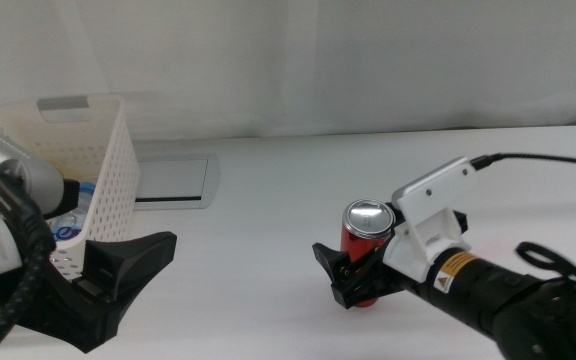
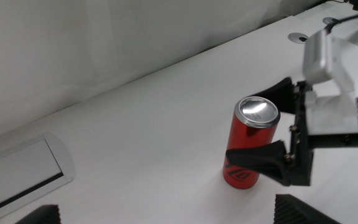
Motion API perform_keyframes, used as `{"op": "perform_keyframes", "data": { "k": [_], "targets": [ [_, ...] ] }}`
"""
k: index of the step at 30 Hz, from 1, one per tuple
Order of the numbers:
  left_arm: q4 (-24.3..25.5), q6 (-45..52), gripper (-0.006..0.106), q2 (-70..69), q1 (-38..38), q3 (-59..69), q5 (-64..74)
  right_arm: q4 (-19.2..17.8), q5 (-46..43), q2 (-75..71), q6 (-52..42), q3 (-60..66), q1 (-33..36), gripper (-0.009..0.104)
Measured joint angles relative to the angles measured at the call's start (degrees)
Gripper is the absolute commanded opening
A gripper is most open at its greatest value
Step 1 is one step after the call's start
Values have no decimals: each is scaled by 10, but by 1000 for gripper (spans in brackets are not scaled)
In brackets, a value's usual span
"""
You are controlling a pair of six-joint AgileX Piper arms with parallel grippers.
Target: Use arms to grab the bottles and put them into the dustbin to the left of the table.
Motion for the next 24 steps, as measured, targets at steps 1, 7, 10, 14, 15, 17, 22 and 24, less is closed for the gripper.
{"op": "perform_keyframes", "data": {
  "k": [1, 7, 10, 14, 15, 17, 22, 24],
  "targets": [
    [0, 0, 89, 0, 0, 0, 0, 0, 9, -14, -5, 0, 0, 103],
    [0, 0, 89, 0, 0, 0, 0, 0, 122, -109, -48, 0, 0, 103],
    [0, 0, 89, 0, 0, 0, -1, 0, 184, -165, -72, 0, 0, 103],
    [0, 0, 89, 0, 0, 0, -3, 1, 261, -247, -94, 0, -6, 103],
    [0, 0, 89, 0, 0, 0, -3, 1, 283, -268, -96, 0, -15, 103],
    [0, 0, 89, 0, 0, 0, -3, 1, 326, -305, -97, 0, -43, 103],
    [0, 0, 89, 0, 0, 0, -4, 1, 416, -400, -97, 0, -182, 103],
    [0, 0, 89, 0, 0, 0, -4, -11, 448, -441, -100, 0, -245, 103]
  ]
}}
